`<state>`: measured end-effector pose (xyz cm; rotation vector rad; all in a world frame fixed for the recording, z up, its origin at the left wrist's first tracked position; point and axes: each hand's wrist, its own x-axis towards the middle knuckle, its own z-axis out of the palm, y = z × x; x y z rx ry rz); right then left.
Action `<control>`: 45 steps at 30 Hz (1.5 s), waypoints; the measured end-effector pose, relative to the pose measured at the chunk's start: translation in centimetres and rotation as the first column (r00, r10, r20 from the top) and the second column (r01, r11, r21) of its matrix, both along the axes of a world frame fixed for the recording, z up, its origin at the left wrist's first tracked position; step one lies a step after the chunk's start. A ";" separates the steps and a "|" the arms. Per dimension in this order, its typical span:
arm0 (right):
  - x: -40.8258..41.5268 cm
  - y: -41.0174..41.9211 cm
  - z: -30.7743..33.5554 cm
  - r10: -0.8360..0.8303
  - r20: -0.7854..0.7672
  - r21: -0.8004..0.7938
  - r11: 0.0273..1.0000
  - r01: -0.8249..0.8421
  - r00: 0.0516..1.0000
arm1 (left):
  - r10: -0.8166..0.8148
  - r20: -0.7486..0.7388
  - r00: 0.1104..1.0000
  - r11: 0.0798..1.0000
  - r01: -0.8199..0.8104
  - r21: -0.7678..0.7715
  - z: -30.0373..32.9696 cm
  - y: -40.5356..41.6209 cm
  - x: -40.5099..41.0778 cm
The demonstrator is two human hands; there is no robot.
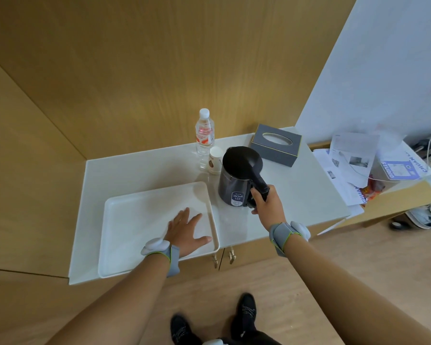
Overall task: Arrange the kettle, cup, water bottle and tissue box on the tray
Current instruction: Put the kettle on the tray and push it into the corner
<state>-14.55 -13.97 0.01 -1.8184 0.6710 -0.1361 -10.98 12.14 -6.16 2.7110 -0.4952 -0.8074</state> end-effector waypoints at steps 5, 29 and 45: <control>-2.2 2.5 0.8 -0.373 0.045 -0.072 0.924 0.376 0.927 | 0.027 0.017 1.000 0.999 -0.026 -0.019 -0.4 1.7 -0.2; 0.2 13.7 -7.4 0.642 -0.429 -0.450 0.458 -0.767 0.635 | 0.175 -0.011 0.984 0.969 -0.171 0.180 -0.1 17.2 -1.9; 13.5 17.0 -8.7 0.687 -0.480 -0.446 0.344 -0.826 0.546 | 0.176 0.040 0.984 0.959 -0.180 0.219 -1.0 21.4 9.1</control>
